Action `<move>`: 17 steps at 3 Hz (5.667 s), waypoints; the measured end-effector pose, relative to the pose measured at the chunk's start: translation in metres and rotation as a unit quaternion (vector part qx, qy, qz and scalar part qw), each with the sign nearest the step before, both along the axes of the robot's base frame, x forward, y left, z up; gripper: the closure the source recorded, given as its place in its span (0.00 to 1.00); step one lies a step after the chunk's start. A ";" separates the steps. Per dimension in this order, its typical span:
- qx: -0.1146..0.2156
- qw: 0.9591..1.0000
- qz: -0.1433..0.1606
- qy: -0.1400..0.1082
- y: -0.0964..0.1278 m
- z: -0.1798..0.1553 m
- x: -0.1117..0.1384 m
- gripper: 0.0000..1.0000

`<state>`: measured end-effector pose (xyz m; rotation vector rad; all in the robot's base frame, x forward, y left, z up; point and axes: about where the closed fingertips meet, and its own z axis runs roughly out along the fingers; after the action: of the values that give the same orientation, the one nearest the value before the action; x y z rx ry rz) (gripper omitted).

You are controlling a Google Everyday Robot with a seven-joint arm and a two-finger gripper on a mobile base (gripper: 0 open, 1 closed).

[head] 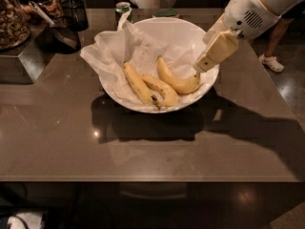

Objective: Pick banana from white bowl

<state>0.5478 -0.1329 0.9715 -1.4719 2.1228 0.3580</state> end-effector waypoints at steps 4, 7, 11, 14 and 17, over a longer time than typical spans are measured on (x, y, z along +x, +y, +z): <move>-0.031 0.997 -0.027 0.057 0.009 -0.030 0.008 0.35; -0.113 0.987 -0.089 0.074 0.022 -0.036 -0.003 0.35; -0.085 0.983 -0.111 0.116 0.019 -0.062 -0.018 0.35; -0.080 0.980 -0.109 0.143 0.020 -0.083 -0.016 0.77; -0.087 0.985 -0.107 0.103 0.024 -0.060 -0.018 1.00</move>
Offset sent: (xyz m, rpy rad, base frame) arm 0.0007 -0.0171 -0.0389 0.0446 0.1335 -0.0688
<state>0.5295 -0.1093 0.9117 -1.3290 2.5064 0.2587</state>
